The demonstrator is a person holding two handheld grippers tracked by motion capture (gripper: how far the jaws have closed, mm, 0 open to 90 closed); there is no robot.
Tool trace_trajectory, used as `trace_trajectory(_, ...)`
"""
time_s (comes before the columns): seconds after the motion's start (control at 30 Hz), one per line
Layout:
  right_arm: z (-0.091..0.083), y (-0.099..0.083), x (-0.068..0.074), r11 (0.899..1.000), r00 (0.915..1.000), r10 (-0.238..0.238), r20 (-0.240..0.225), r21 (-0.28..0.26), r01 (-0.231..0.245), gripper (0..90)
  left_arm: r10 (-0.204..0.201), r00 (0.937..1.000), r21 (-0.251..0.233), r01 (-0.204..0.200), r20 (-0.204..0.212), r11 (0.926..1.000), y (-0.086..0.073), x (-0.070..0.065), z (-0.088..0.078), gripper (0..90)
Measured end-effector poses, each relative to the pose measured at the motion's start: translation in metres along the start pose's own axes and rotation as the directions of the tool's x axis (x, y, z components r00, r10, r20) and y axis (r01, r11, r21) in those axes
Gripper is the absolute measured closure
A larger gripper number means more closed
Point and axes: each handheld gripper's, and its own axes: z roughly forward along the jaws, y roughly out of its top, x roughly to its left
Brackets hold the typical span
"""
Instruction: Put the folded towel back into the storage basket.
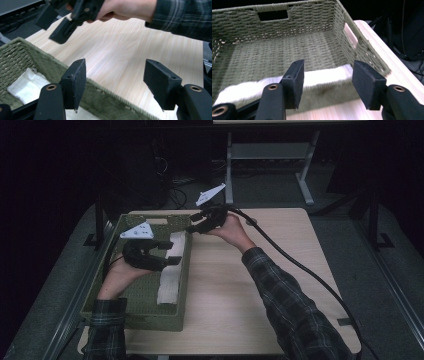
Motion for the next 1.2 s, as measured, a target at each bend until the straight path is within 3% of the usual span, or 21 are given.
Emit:
trace_trajectory(0.1, -0.008, -0.004, 0.000, 1.000, 1.0000, -0.005, 0.003, 0.004, 0.005, 41.2, -0.003, 1.0000, 0.000, 0.003, -0.004, 1.0000, 0.004, -0.006, 0.008, 33.6)
trace_trajectory(0.17, -0.025, -0.014, 0.000, 1.000, 0.9999, -0.005, 0.012, -0.012, 0.005, 40.7, -0.016, 0.9998, -0.006, 0.016, -0.008, 0.9999, 0.009, -0.012, 0.018, 33.4)
trace_trajectory(0.37, -0.051, -0.027, 0.002, 1.000, 0.9998, 0.004, 0.021, -0.014, -0.004, 38.7, -0.032, 0.9993, -0.009, 0.031, -0.020, 0.9995, 0.016, -0.022, 0.035, 32.3)
trace_trajectory(0.53, -0.070, -0.043, 0.006, 1.000, 0.9992, 0.012, 0.037, -0.023, -0.011, 37.7, -0.021, 0.9996, 0.015, 0.021, -0.019, 0.9997, 0.021, -0.036, 0.056, 31.5)
trace_trajectory(0.77, -0.087, -0.069, 0.011, 0.999, 0.9976, 0.023, 0.066, -0.027, -0.021, 36.5, -0.004, 0.9999, 0.032, 0.005, -0.016, 0.9995, 0.024, -0.053, 0.075, 31.1)
trace_trajectory(0.93, -0.098, -0.089, 0.014, 0.999, 0.9949, 0.044, 0.090, -0.025, -0.042, 35.7, 0.034, 0.9994, 0.044, -0.034, 0.002, 0.9985, 0.026, -0.076, 0.097, 29.9)
trace_trajectory(1.2, -0.112, -0.122, 0.016, 0.995, 0.9884, 0.097, 0.117, -0.029, -0.094, 33.3, 0.031, 0.9990, 0.050, -0.033, 0.033, 0.9982, 0.017, -0.102, 0.125, 26.7)
